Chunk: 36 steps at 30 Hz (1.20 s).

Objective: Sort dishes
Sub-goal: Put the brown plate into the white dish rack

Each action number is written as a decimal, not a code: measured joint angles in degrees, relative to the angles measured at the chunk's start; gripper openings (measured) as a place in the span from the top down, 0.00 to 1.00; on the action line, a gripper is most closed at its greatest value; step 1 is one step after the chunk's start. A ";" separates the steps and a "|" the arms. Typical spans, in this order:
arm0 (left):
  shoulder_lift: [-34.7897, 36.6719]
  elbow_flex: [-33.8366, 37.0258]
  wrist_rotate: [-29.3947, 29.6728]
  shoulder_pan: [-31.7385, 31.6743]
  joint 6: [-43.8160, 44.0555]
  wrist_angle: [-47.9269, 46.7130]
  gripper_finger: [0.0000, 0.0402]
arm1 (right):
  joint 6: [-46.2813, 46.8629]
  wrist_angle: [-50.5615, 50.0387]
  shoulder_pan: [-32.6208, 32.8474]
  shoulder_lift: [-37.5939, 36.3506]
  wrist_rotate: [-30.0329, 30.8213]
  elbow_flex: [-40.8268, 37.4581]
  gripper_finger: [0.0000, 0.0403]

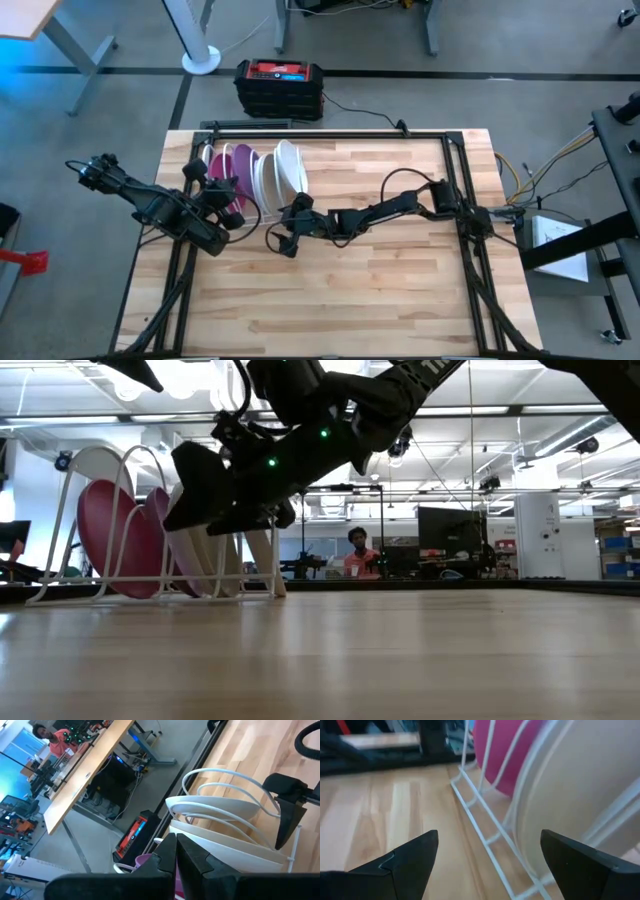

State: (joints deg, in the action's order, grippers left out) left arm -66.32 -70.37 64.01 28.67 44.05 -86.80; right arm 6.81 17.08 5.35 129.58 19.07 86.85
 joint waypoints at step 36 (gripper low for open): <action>0.00 0.01 -0.09 0.01 0.00 0.17 1.00 | 12.56 9.15 -1.99 2.57 -7.39 4.81 0.15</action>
State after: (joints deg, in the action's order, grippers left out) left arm -66.32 -70.36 63.92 28.68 44.05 -86.63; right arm 19.37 26.23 3.36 132.15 11.69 91.66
